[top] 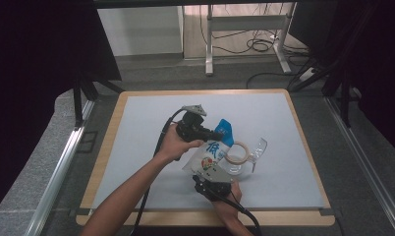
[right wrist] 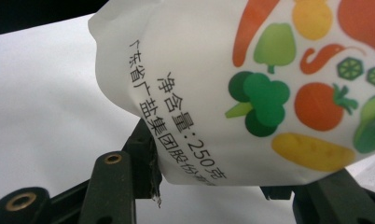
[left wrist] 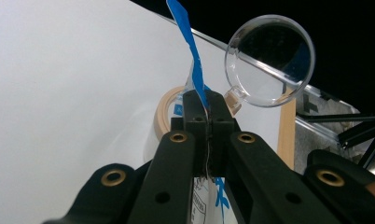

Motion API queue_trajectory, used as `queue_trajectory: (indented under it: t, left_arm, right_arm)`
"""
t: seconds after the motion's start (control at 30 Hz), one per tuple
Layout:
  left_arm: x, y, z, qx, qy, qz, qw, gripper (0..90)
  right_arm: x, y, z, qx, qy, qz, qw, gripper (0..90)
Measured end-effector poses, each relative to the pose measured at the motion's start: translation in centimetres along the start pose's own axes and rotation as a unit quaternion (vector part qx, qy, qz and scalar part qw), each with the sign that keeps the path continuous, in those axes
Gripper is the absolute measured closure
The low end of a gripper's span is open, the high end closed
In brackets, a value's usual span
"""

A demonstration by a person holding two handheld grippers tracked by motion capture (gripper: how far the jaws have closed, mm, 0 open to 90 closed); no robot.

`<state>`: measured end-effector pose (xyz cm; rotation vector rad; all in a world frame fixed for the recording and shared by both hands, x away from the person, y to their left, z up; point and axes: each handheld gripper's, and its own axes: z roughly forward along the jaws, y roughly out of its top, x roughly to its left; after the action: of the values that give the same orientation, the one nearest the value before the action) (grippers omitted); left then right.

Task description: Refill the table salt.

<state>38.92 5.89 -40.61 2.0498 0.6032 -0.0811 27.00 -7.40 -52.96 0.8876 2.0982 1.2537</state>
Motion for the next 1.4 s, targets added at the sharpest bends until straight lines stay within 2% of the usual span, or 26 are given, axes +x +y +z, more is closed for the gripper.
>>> queue_trajectory:
  t: [0.3,0.57,0.9,1.17,1.4]
  left_arm:
    - [-0.3,0.6,0.3,0.008,0.006,0.002,0.9999,89.9]
    - [-0.6,1.3,0.5,0.025,0.014,0.012,0.9995,89.9]
    - [-0.7,1.9,0.9,0.038,0.013,0.013,0.9991,89.9]
    - [-0.8,2.5,1.3,0.049,0.014,0.016,0.9986,89.9]
    - [-0.7,2.9,1.7,0.054,0.01,0.016,0.9983,89.9]
  right_arm:
    - [-0.1,0.2,-0.2,-0.006,0.0,0.006,1.0,50.4]
    - [-0.1,0.5,-0.6,-0.015,0.006,0.017,0.9997,50.8]
    - [-0.1,0.7,-1.0,-0.024,0.01,0.024,0.9994,51.1]
    - [-0.1,1.0,-1.1,-0.029,0.017,0.042,0.9985,51.3]
    - [-0.2,1.3,-1.3,-0.029,0.013,0.049,0.9983,51.5]
